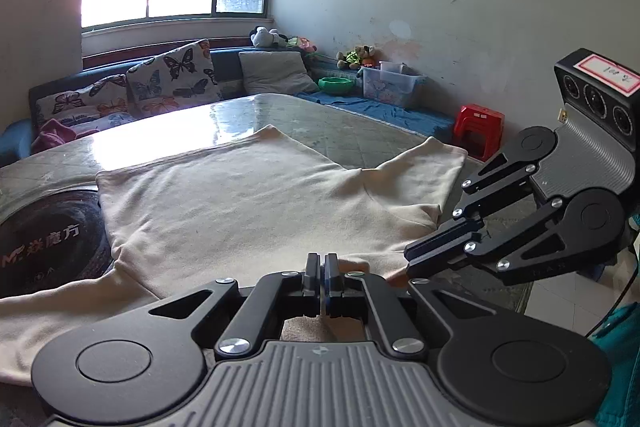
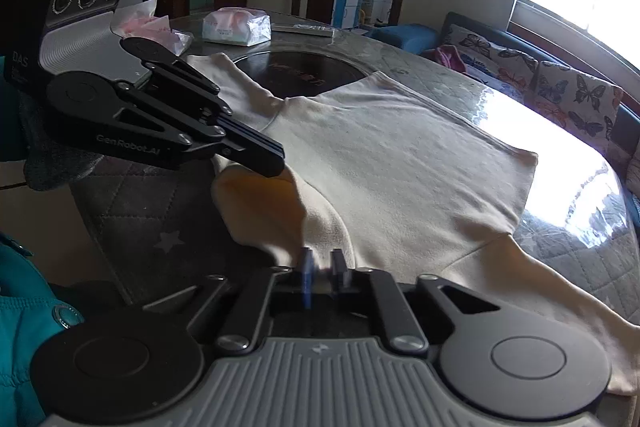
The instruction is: Fold clothes
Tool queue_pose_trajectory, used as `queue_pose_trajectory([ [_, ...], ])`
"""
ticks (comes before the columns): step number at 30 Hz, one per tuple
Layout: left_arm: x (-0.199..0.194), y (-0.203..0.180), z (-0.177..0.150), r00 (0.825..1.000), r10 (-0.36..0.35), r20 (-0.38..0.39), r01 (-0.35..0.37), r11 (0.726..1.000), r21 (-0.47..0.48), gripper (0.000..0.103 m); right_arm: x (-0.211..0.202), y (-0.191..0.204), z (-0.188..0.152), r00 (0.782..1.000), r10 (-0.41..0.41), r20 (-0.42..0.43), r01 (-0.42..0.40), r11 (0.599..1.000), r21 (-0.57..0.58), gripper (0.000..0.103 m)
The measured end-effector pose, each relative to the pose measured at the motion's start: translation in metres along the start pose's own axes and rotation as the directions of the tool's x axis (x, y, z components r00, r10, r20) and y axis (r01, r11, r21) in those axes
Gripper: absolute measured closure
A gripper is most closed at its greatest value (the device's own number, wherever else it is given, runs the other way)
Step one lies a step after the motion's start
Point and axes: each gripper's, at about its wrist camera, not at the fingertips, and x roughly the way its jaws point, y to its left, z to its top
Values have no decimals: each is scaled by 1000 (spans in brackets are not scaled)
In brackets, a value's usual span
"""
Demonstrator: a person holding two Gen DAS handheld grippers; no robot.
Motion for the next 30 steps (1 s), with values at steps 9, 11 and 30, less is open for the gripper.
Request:
queue_pose_trajectory([
  [9, -7, 4, 5, 999, -47, -19, 48, 998, 52, 97, -6, -4, -7, 992, 111, -57, -110, 994, 13, 100],
  [11, -8, 12, 16, 1000, -5, 13, 4, 1000, 19, 97, -13, -12, -4, 992, 121, -30, -119, 992, 51, 100],
  [30, 40, -6, 0, 994, -39, -104, 42, 999, 30, 97, 11, -28, -6, 999, 30, 23, -33, 989, 141, 85],
])
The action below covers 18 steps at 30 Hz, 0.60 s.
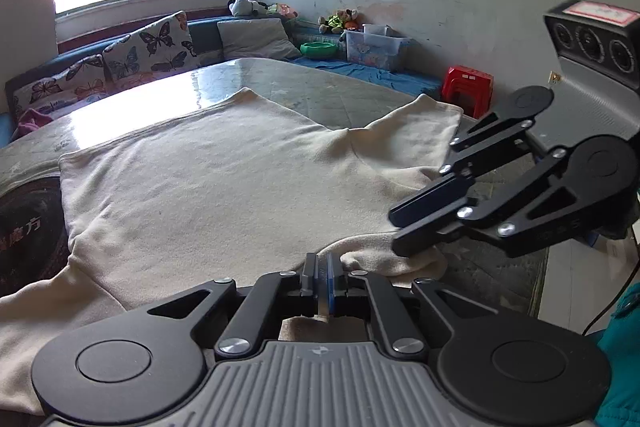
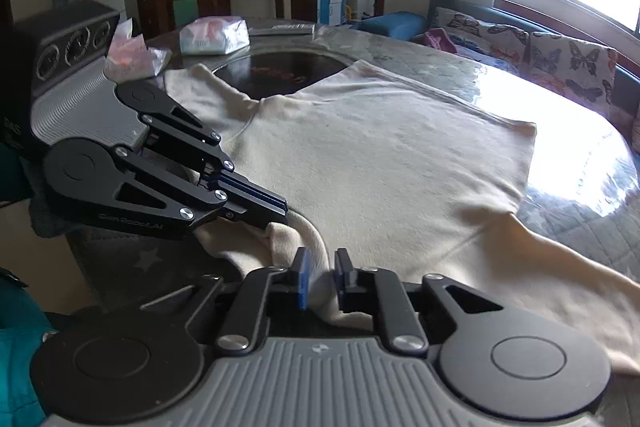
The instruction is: Fold clothes
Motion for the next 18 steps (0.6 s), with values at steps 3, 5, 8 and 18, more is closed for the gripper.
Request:
queue_pose_trajectory([
  [3, -2, 1, 8, 1000, 5, 12, -5, 1000, 3, 97, -13, -9, -4, 999, -12, 33, 10, 998, 65, 84],
  [5, -2, 0, 15, 1000, 3, 23, -3, 1000, 8, 97, -22, -20, -7, 997, -40, 60, 33, 992, 124, 84],
  [8, 2, -4, 26, 999, -8, 40, 8, 1000, 10, 97, -28, -41, -12, 992, -97, 76, 79, 974, 214, 84],
  [18, 44, -37, 47, 995, -93, 24, 91, 994, 52, 97, -33, -71, -37, 985, -170, 9, 161, 947, 278, 84],
])
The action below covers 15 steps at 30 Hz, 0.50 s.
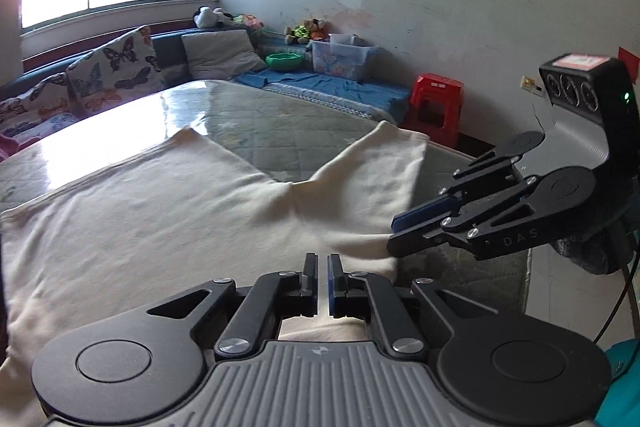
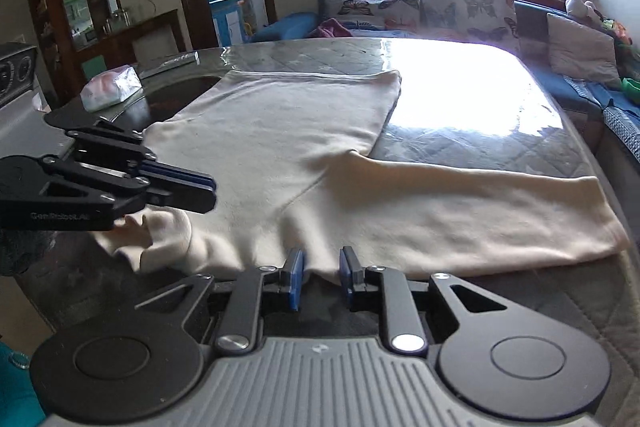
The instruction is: Fold clothes
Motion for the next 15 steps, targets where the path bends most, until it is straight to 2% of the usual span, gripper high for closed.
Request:
queue_pose_trajectory([
  [3, 13, -8, 4, 1000, -24, -9, 24, 1000, 10, 97, -8, -10, 2, 1000, -6, 23, 6, 1000, 23, 84],
  [8, 27, -20, 2, 998, -50, -36, 51, 998, 32, 97, -6, -32, 5, 997, -70, 42, 67, 995, 69, 84],
  [11, 30, -22, 0, 998, -52, -44, 54, 998, 35, 97, -1, -42, 0, 993, -119, 20, 118, 991, 60, 84],
  [15, 31, -21, 1, 997, -55, -51, 56, 998, 22, 97, -10, -74, -3, 979, -200, 39, 193, 971, 142, 83],
])
